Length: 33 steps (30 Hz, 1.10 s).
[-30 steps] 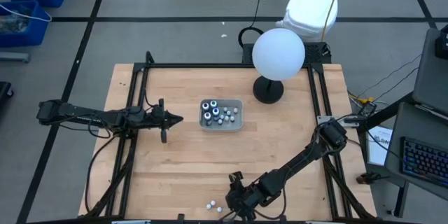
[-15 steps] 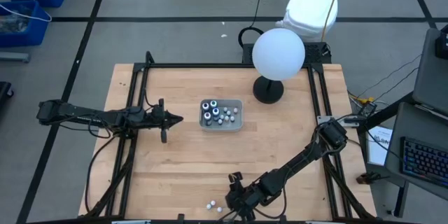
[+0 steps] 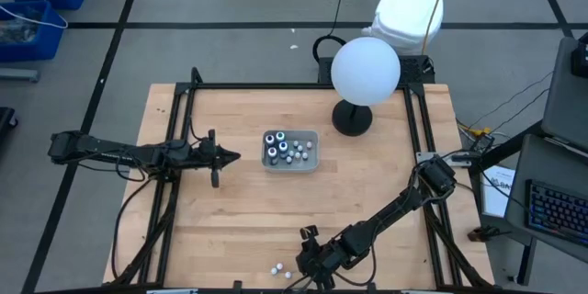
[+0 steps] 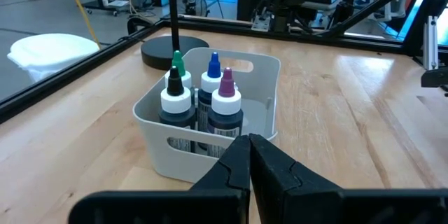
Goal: Pick & Place food coloring
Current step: Put the small yellow food coloring bottle into the gray bin
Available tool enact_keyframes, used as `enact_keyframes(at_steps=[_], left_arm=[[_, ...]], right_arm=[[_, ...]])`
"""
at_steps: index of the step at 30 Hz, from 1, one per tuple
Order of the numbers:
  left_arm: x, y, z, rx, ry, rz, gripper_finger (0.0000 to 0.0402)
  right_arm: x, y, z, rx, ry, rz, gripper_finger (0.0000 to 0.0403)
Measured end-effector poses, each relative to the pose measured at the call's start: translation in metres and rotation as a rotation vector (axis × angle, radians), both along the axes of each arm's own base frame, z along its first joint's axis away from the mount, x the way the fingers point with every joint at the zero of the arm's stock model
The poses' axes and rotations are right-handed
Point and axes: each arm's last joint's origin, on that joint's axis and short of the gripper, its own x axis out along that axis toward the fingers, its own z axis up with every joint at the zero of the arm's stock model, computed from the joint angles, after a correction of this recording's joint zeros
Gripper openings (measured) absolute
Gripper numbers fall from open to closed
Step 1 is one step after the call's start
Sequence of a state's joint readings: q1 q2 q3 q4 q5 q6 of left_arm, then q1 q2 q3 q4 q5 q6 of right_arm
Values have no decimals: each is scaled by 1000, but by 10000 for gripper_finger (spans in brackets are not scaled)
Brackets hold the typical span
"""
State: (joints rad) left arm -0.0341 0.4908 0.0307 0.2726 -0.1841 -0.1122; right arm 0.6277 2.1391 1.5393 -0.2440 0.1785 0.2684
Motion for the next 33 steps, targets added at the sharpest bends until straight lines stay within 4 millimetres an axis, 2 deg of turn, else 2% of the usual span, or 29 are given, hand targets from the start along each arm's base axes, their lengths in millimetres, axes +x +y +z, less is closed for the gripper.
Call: enact_keyframes(at_steps=[17,23,33], left_arm=[[0,0,0,8,1,-1,12],[0,0,0,5,1,-1,12],[0,0,-1,5,10,-1,12]], right_arm=[[1,-1,0,-1,-2,-3,78],[3,0,3,-21,-45,49,53],[5,-12,43,-3,-144,64,56]])
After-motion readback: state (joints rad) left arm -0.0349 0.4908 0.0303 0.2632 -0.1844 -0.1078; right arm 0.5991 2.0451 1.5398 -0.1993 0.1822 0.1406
